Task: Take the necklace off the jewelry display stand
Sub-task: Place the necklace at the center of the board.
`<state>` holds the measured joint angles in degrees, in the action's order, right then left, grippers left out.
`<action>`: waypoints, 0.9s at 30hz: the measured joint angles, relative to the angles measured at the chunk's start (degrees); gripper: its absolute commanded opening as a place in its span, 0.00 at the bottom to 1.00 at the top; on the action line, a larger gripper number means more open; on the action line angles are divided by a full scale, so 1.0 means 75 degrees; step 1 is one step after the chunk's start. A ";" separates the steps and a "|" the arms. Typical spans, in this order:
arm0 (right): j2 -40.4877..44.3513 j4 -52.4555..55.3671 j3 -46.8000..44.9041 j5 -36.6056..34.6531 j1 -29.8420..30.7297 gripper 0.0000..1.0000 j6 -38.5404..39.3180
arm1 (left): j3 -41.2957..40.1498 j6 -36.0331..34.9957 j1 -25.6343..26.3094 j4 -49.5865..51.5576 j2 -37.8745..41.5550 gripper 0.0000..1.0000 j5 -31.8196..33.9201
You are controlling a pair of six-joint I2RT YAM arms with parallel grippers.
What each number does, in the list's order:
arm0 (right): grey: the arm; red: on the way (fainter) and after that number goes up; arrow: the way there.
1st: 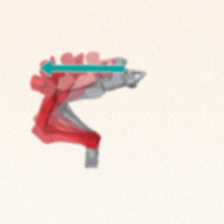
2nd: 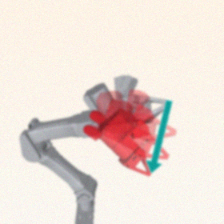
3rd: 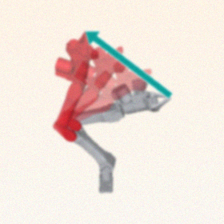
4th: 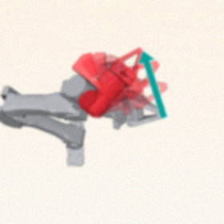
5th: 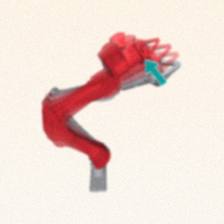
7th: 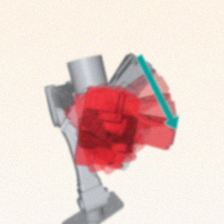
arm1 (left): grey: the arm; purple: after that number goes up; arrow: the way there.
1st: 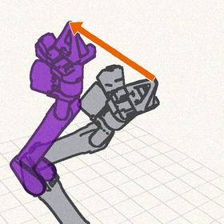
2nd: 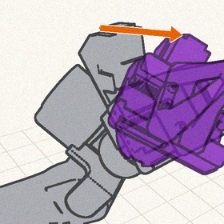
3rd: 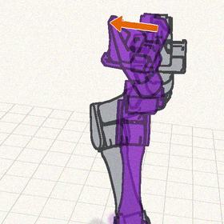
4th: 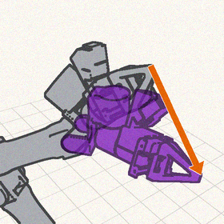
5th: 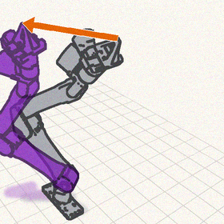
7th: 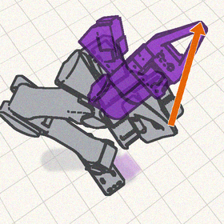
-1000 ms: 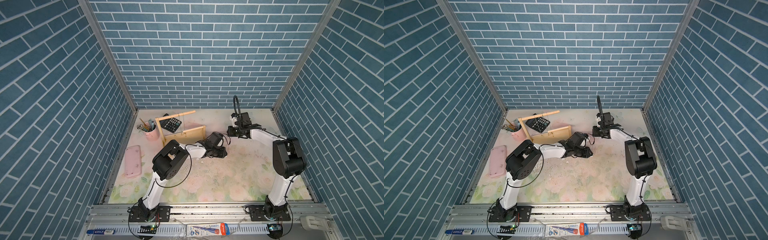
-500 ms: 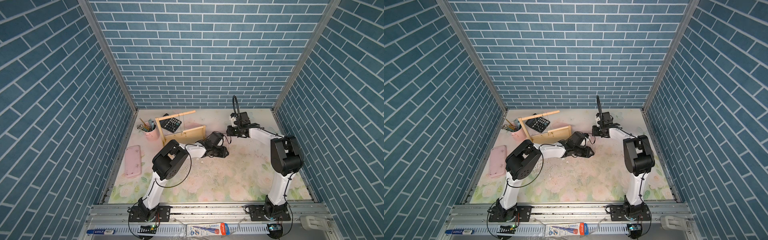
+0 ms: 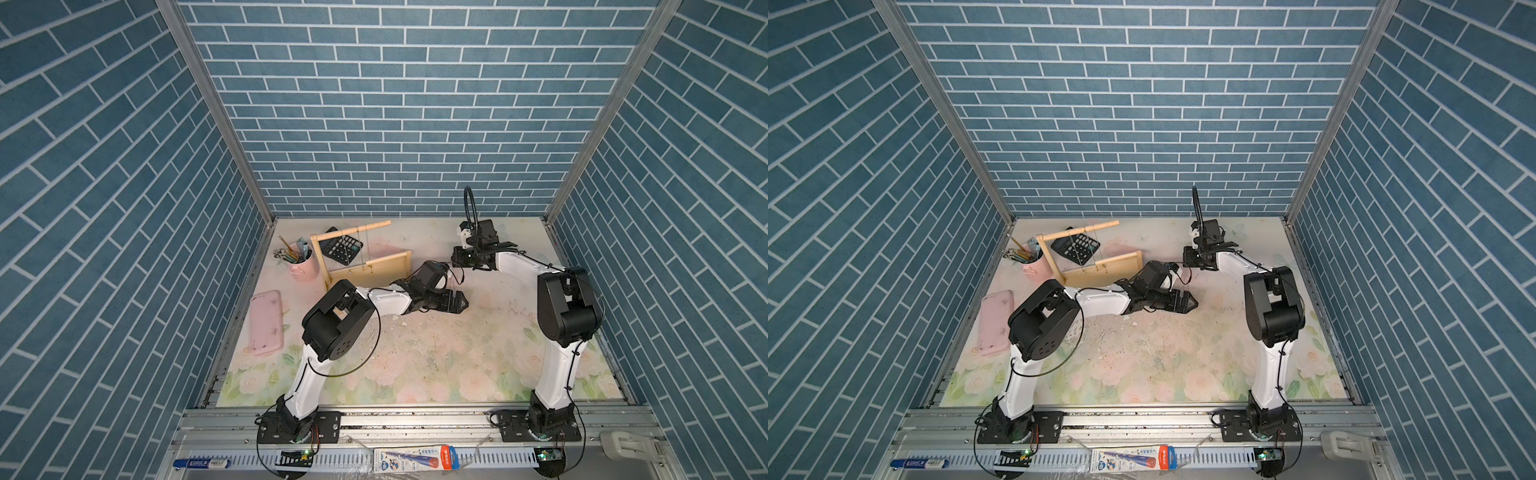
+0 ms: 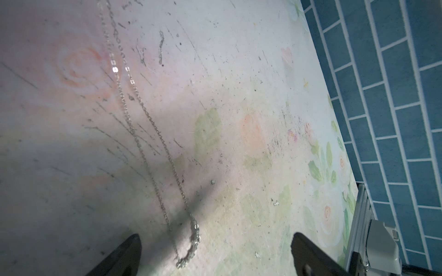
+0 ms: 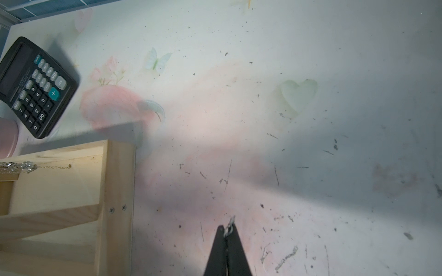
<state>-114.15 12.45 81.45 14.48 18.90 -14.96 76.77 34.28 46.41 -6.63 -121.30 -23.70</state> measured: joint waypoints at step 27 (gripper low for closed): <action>-0.0886 0.0262 0.0740 0.0140 -0.0099 0.00 0.0000 | -0.0076 0.0157 -0.0006 -0.0111 0.0029 0.99 -0.0067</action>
<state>-120.79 14.41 87.00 15.53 18.15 -14.96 76.20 35.46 46.37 -7.46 -121.08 -24.21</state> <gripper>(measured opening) 0.044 0.994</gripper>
